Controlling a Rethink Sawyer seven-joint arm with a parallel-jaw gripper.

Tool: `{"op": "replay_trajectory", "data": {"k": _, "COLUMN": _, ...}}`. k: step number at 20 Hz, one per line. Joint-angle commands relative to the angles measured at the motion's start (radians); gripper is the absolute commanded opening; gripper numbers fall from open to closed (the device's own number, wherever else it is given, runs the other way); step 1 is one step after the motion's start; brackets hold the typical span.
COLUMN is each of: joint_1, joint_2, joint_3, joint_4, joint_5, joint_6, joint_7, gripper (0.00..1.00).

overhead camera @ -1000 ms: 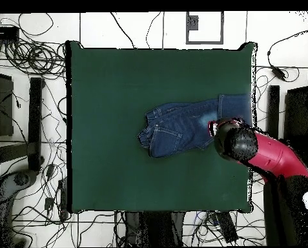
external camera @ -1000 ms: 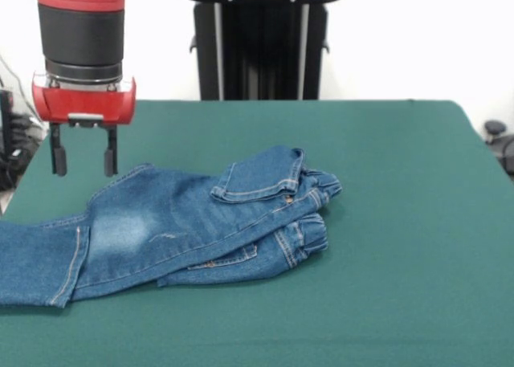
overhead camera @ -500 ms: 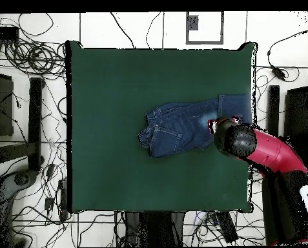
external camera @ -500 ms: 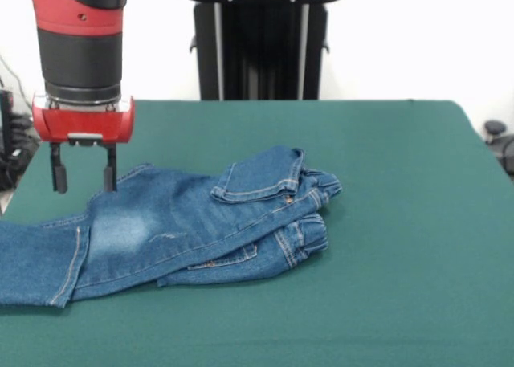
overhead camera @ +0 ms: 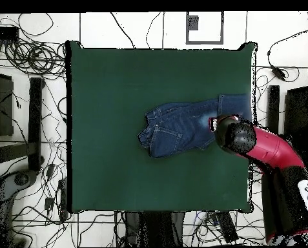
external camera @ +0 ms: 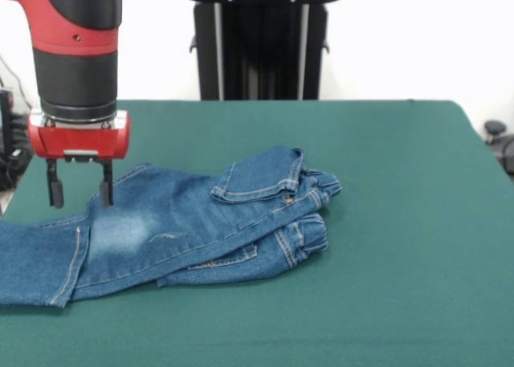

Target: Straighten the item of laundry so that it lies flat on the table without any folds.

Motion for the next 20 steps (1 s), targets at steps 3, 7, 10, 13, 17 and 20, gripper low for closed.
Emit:
{"op": "replay_trajectory", "data": {"k": 3, "joint_1": 0.03, "joint_2": 0.093, "joint_3": 0.053, "joint_4": -0.037, "joint_5": 0.032, "joint_6": 0.094, "joint_7": 0.126, "gripper": 1.0}}
{"op": "replay_trajectory", "data": {"k": 7, "joint_1": 0.028, "joint_2": 0.114, "joint_3": 0.058, "joint_4": -0.05, "joint_5": 0.031, "joint_6": 0.083, "joint_7": 0.124, "gripper": 1.0}}
{"op": "replay_trajectory", "data": {"k": 10, "joint_1": 0.026, "joint_2": 0.135, "joint_3": 0.061, "joint_4": -0.059, "joint_5": 0.028, "joint_6": 0.063, "joint_7": 0.126, "gripper": 1.0}}
{"op": "replay_trajectory", "data": {"k": 13, "joint_1": 0.018, "joint_2": 0.155, "joint_3": 0.068, "joint_4": -0.065, "joint_5": 0.023, "joint_6": 0.042, "joint_7": 0.122, "gripper": 1.0}}
{"op": "replay_trajectory", "data": {"k": 17, "joint_1": 0.012, "joint_2": 0.168, "joint_3": 0.073, "joint_4": -0.068, "joint_5": 0.018, "joint_6": 0.03, "joint_7": 0.119, "gripper": 1.0}}
{"op": "replay_trajectory", "data": {"k": 20, "joint_1": 0.009, "joint_2": 0.176, "joint_3": 0.078, "joint_4": -0.072, "joint_5": 0.017, "joint_6": 0.023, "joint_7": 0.117, "gripper": 1.0}}
